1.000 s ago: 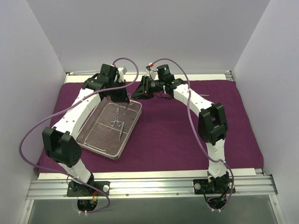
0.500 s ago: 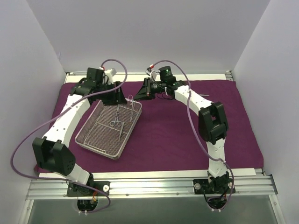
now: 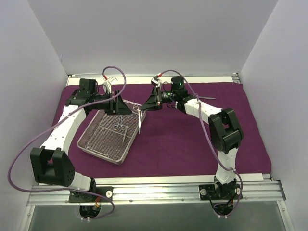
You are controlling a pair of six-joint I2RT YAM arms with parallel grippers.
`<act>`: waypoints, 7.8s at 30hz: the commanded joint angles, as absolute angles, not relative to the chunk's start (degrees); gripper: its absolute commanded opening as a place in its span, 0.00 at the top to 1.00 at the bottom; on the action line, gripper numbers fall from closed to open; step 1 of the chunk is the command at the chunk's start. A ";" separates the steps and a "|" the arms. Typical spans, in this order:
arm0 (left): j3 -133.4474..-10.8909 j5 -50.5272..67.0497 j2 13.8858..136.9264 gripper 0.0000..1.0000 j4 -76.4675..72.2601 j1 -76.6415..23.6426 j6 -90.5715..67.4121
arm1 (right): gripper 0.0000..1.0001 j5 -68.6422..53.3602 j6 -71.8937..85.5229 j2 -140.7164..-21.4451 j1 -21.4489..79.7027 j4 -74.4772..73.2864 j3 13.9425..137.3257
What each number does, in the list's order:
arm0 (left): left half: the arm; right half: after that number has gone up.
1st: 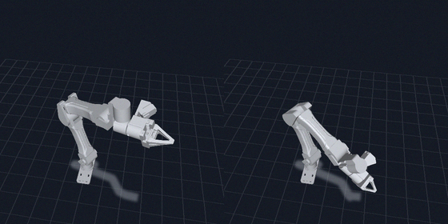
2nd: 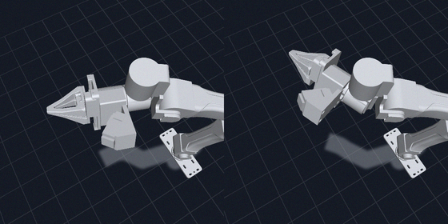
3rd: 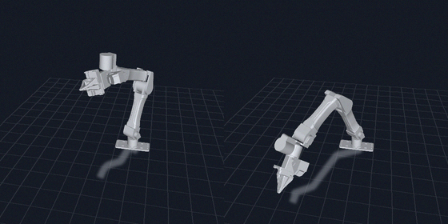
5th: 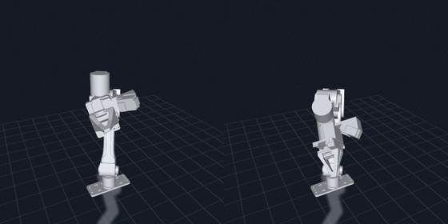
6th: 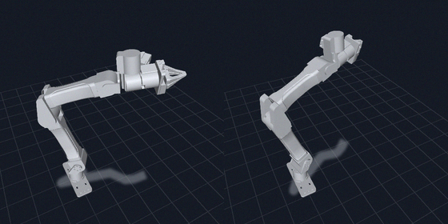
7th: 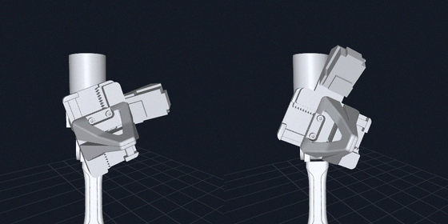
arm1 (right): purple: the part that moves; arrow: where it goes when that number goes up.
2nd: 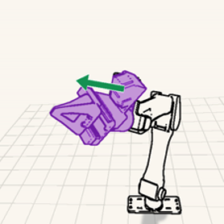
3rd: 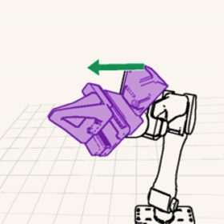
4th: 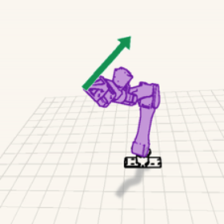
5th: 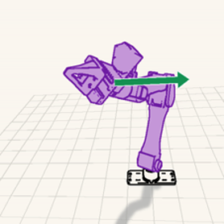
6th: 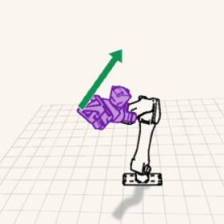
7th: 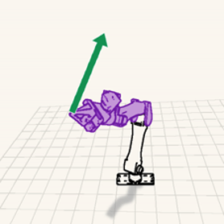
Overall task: Open and lay out the surgical kit
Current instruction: Place the medical item in the surgical kit.
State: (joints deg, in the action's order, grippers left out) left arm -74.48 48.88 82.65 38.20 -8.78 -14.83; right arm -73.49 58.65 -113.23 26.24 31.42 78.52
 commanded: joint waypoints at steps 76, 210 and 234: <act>-89.75 17.67 88.34 0.98 15.05 -13.53 -29.10 | 0.36 -25.65 68.85 -107.24 24.44 -24.37 107.00; -68.73 -6.15 82.35 0.06 21.71 -18.64 -11.25 | 1.00 -0.97 73.21 -127.00 -6.86 -35.77 103.71; -72.25 -1.84 86.31 0.06 28.83 -11.87 -17.05 | 0.89 -0.18 75.41 -131.66 -6.86 -38.32 106.00</act>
